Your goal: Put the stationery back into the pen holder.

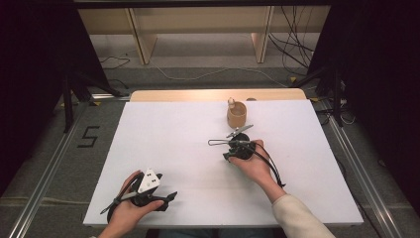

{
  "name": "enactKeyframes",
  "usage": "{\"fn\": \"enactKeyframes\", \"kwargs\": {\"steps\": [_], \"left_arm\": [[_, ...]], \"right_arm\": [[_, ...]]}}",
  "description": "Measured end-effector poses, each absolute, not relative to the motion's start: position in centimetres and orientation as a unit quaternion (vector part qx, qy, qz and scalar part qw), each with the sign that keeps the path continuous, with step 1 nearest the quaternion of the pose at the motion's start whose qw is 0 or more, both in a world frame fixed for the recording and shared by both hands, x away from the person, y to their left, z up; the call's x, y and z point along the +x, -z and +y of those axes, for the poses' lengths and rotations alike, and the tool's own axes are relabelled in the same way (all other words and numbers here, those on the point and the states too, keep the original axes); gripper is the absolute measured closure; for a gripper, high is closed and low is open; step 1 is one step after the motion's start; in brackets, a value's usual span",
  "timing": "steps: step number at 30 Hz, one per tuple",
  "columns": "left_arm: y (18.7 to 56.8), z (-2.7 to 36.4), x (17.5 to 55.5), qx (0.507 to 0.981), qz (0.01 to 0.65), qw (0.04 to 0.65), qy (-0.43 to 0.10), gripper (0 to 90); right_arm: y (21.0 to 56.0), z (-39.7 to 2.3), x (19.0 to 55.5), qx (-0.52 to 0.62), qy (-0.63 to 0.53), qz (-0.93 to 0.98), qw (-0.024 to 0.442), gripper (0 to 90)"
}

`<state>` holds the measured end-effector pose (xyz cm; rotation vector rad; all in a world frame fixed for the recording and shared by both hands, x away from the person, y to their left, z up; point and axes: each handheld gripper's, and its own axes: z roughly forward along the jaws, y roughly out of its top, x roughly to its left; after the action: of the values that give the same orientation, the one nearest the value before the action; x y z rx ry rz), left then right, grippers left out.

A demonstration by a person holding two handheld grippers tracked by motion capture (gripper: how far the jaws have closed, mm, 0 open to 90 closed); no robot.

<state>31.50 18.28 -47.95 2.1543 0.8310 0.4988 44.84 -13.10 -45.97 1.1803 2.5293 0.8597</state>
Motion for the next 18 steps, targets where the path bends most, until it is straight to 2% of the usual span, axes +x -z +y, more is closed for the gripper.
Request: {"fn": "enactKeyframes", "kwargs": {"steps": [18], "left_arm": [[47.9, 18.4, 31.4, 0.841, 0.328, 0.382, -0.197, 20.8]], "right_arm": [[43.5, -15.9, 43.4, 0.414, -0.413, 0.794, 0.169, 67.4]]}}
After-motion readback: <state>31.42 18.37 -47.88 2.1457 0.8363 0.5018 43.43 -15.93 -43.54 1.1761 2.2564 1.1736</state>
